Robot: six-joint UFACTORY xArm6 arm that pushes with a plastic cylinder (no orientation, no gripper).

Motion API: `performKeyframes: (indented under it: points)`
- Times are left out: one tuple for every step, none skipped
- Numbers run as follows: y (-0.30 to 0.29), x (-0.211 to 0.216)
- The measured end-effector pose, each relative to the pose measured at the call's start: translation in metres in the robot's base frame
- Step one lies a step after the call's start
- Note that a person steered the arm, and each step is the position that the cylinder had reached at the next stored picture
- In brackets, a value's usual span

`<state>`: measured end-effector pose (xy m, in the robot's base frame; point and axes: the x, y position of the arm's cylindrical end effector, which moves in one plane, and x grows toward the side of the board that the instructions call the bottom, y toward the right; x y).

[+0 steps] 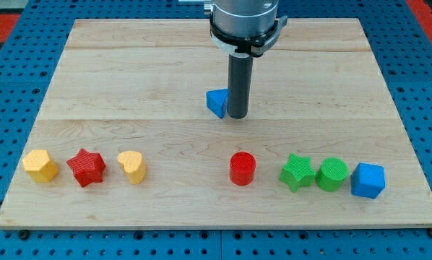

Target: Move the yellow heart in between the red star and blue triangle

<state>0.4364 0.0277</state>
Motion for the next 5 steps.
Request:
performKeyframes:
  points:
    - [-0.021,0.005]
    - [-0.031,0.009]
    - [-0.038,0.011]
    - [-0.066,0.052]
    - [-0.078,0.099]
